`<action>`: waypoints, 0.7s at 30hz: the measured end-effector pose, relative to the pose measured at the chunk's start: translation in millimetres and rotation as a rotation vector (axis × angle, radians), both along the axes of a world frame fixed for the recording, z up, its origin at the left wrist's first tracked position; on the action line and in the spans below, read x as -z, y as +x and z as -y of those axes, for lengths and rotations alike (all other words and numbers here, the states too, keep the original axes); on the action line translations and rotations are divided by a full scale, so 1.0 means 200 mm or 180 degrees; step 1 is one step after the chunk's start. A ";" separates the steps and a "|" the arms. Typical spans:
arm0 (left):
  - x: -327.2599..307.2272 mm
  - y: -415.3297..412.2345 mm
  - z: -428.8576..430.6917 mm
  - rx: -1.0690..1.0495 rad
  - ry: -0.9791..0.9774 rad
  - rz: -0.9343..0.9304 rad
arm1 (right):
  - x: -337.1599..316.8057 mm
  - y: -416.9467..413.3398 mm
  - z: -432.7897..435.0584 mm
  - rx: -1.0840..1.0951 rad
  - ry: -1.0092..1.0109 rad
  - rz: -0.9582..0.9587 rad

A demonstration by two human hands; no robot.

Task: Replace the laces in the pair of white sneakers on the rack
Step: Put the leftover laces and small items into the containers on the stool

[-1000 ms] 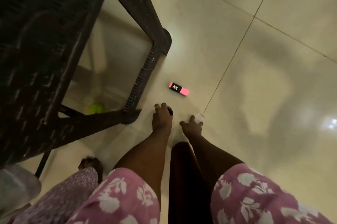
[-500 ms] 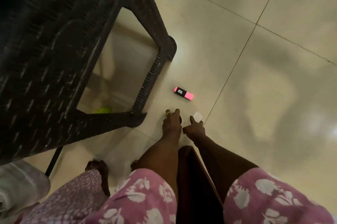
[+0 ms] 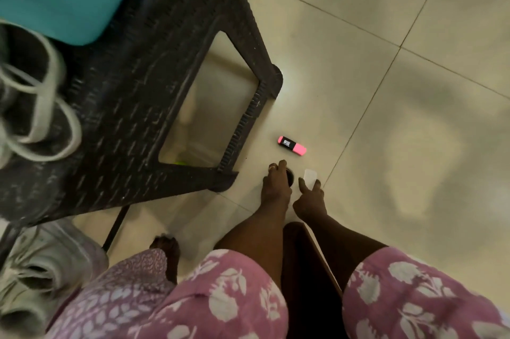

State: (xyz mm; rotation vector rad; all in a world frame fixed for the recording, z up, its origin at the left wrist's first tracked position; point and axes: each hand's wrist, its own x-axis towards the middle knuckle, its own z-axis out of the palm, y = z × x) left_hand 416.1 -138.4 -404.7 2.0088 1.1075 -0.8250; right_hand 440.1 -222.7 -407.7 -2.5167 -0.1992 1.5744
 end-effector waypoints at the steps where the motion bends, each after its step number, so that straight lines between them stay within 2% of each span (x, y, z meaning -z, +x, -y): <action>1: -0.04 0.01 -0.01 -0.0088 0.0056 0.0029 | -0.04 0.01 0.00 -0.0132 0.0047 0.0058; 10: -0.42 0.10 -0.07 -0.0416 0.0415 0.0399 | -0.45 0.21 -0.05 -0.0896 0.0645 0.0878; 14: -0.65 0.21 -0.12 -0.0505 0.0609 0.0941 | -0.68 0.34 -0.09 -0.0995 0.1126 0.1517; 21: -1.11 0.30 -0.17 -0.0545 0.1054 0.1815 | -1.06 0.50 -0.11 -0.1612 0.1597 0.2650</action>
